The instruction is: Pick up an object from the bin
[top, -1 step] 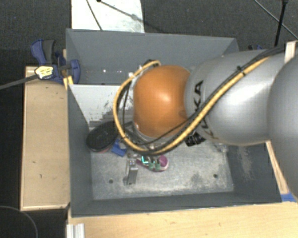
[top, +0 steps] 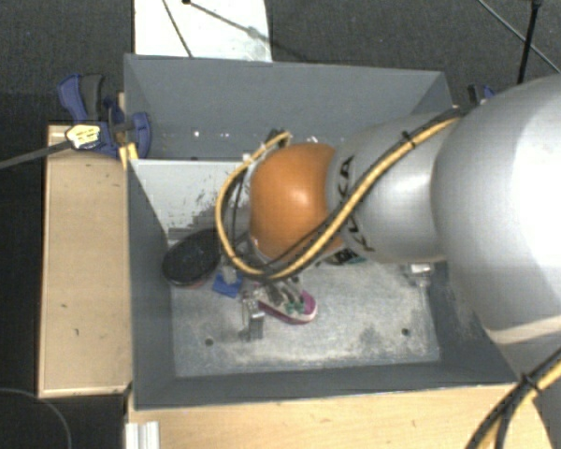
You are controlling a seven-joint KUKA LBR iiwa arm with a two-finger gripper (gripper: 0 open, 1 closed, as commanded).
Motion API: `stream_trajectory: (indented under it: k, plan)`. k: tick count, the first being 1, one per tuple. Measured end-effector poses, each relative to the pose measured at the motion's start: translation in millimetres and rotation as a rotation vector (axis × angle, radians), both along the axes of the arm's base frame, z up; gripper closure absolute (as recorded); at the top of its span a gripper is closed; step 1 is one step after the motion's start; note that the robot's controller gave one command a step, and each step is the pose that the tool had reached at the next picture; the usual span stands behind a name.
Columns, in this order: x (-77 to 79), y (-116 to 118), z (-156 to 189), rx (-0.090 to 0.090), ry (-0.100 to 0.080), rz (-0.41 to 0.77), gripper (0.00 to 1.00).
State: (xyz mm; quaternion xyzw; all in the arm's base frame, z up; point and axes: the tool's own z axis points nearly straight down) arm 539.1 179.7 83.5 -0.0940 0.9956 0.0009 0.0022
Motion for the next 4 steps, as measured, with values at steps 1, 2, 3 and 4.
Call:
stream_trajectory:
  k: [1,2,3,4]
  plan:
    - [-1.2,1,1,0.0,0.002,-0.005,1.0]
    - [-1.3,1,1,0.0,0.003,-0.01,0.0]
    - [0.4,-68,-13,-0.004,0.002,-0.026,0.0]
    - [-23.7,-115,-13,-0.003,0.005,0.047,0.0]
